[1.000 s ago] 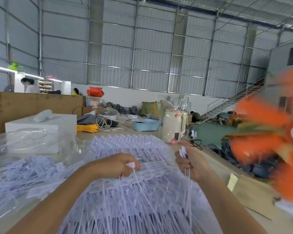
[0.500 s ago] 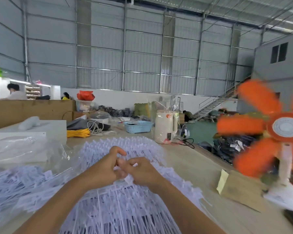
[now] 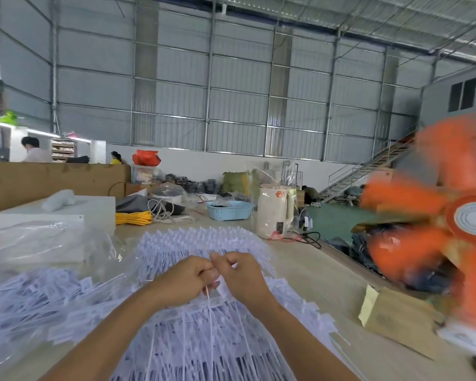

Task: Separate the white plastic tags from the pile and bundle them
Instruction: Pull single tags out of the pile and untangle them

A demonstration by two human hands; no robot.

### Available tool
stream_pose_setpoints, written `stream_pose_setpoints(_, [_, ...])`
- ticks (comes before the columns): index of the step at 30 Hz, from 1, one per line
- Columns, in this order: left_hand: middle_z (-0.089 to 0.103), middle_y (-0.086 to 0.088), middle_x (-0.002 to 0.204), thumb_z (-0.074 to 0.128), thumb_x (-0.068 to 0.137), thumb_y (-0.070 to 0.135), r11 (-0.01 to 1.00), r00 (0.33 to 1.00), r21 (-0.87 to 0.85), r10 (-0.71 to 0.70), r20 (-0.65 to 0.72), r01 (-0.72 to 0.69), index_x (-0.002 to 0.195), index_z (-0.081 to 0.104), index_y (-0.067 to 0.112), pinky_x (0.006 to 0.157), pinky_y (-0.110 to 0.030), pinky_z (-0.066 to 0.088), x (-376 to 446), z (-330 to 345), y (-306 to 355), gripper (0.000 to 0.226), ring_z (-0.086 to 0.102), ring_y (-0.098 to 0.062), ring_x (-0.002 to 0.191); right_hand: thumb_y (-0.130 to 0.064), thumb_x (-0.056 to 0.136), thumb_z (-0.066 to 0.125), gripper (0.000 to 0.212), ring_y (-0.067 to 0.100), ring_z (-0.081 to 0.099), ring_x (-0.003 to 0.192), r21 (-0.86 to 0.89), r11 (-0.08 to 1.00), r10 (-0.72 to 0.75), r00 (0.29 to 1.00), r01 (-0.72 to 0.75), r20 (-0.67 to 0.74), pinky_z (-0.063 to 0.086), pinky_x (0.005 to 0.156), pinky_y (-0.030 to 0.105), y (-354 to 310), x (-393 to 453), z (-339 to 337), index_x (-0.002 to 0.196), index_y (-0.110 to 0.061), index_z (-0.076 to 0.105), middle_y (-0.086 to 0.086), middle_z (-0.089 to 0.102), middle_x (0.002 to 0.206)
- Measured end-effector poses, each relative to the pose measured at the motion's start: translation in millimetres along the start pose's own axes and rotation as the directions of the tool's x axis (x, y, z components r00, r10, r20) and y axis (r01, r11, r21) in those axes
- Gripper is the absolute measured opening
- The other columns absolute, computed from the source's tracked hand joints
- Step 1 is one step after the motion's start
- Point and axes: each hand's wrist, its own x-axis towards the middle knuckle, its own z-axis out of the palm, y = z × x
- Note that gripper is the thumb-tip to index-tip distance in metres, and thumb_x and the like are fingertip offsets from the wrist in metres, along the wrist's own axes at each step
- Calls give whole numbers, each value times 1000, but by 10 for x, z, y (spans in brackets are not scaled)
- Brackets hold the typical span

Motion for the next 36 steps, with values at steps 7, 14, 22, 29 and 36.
stream_pose_setpoints(7, [52,-2,64,45,100,16,964,991,-227,-132,30,136,59,45,13,47,-15,28,32,13,-39,41,65,-2,80,-40,91,56,58,6,29,42,-41,997,-65,992,61,-109,28,52,22,57,13,75,38,-22,41,-8,30,38])
stream_pose_setpoints(14, [37,0,50,45,97,2,868,958,-416,-197,208,269,51,42,14,48,-20,13,-25,-25,-65,48,65,-3,67,-32,90,61,51,10,32,51,102,983,-145,984,155,-99,31,56,28,78,-96,84,46,-17,40,-6,31,47])
stream_pose_setpoints(22, [55,-1,52,52,96,7,816,956,-518,-137,258,257,74,57,0,66,-22,40,-133,-5,-17,23,56,-5,45,-29,89,63,56,7,29,46,103,982,-141,980,157,-140,35,56,23,132,-124,65,41,-22,35,-11,29,42])
stream_pose_setpoints(29, [56,6,54,57,94,23,984,991,-164,-42,130,64,90,64,15,45,-16,42,-69,44,-8,11,48,-3,42,-32,91,60,65,7,29,37,148,988,80,974,-49,-212,29,48,23,153,-11,-40,31,-19,37,-11,28,35])
stream_pose_setpoints(36, [59,-3,68,62,91,29,1000,998,11,7,-65,-6,84,66,7,60,-26,48,8,90,-21,23,57,-10,59,-43,85,64,56,12,36,48,41,996,88,992,-85,-87,33,52,23,150,-13,-78,49,-3,51,5,39,49])
